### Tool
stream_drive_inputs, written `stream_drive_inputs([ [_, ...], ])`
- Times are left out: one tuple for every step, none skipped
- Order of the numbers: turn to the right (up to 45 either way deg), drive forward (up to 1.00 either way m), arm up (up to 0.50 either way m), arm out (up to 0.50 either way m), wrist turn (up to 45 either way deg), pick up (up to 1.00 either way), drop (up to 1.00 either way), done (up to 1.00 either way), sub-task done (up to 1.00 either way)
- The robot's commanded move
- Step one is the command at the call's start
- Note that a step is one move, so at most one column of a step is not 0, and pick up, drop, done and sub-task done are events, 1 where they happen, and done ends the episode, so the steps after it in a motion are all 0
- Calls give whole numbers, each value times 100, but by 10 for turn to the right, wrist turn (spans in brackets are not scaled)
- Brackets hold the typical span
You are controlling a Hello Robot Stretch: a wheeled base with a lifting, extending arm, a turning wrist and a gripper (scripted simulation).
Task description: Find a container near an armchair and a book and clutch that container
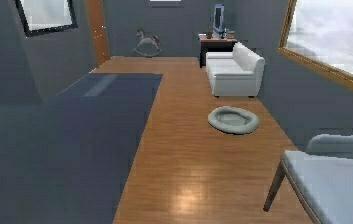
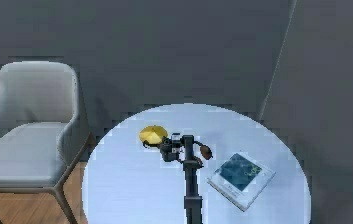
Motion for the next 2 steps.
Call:
stream_drive_inputs([
  [0,0,10,0,0,0,0,0,0],
  [0,0,0,0,0,0,0,100,0],
])
